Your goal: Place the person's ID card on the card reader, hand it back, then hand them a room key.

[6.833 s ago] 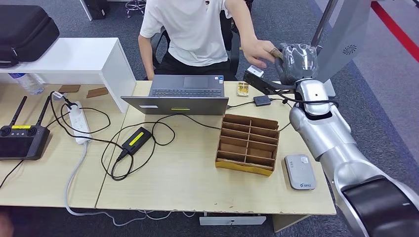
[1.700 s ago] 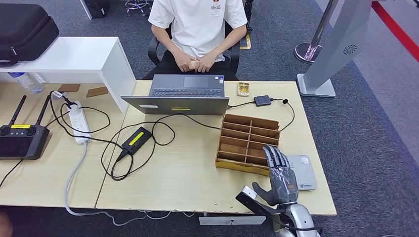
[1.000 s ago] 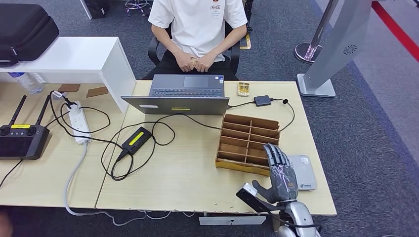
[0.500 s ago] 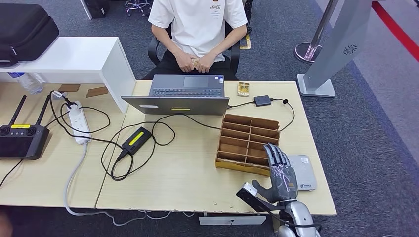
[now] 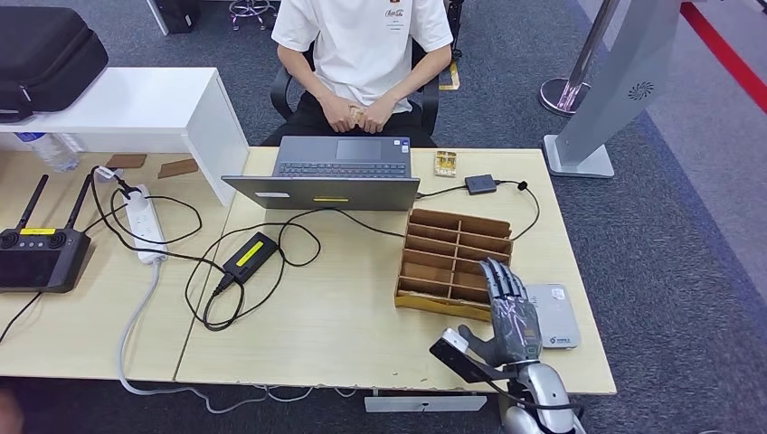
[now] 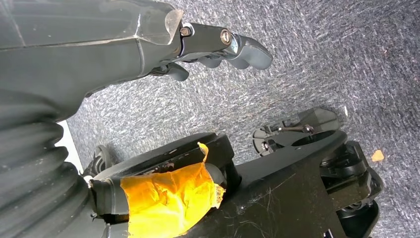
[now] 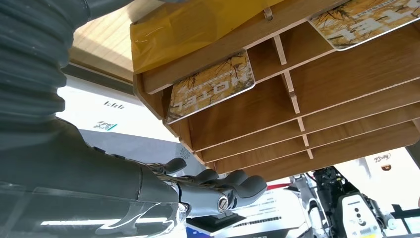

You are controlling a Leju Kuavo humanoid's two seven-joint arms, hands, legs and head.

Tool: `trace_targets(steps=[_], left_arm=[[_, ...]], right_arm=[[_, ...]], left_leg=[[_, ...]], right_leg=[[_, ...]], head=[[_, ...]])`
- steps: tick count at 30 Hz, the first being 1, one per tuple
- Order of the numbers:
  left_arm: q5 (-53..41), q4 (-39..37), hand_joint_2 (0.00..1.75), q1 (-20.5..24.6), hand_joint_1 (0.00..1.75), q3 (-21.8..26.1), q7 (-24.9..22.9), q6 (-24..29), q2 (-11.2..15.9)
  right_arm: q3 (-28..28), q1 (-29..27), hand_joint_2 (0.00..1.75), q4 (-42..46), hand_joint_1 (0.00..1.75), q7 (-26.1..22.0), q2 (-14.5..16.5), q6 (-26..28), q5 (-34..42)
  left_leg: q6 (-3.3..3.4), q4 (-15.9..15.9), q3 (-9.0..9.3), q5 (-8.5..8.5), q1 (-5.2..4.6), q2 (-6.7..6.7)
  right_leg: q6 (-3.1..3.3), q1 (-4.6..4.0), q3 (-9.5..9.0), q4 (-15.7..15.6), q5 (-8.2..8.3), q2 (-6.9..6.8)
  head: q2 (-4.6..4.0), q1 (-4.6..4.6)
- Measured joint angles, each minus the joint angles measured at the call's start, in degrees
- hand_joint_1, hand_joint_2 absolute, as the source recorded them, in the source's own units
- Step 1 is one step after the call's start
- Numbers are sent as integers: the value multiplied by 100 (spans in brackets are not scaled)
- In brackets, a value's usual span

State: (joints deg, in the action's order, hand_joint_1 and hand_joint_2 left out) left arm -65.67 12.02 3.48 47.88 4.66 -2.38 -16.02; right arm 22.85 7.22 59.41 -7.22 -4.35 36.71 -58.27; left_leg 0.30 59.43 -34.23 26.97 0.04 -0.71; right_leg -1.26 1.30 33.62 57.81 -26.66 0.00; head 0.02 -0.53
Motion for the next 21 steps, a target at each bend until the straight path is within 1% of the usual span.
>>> trace_targets(steps=[5,9,21], left_arm=[[20,0,175,1,0,7,0,0,0],[45,0,175,1,0,27,1,2,0],[69,0,175,2,0,68,2,2,0]], right_arm=[[0,35,175,-60,0,-5,14,-1,11],[0,42,175,-95,175,-6,25,-2,41],[0,39,175,-113,175,-27,28,0,68]], left_leg=[[0,0,0,0,0,0],[0,0,0,0,0,0],[0,0,0,0,0,0]], right_leg=[[0,0,0,0,0,0],[0,0,0,0,0,0],[0,0,0,0,0,0]], head=[[0,0],[0,0],[0,-1]])
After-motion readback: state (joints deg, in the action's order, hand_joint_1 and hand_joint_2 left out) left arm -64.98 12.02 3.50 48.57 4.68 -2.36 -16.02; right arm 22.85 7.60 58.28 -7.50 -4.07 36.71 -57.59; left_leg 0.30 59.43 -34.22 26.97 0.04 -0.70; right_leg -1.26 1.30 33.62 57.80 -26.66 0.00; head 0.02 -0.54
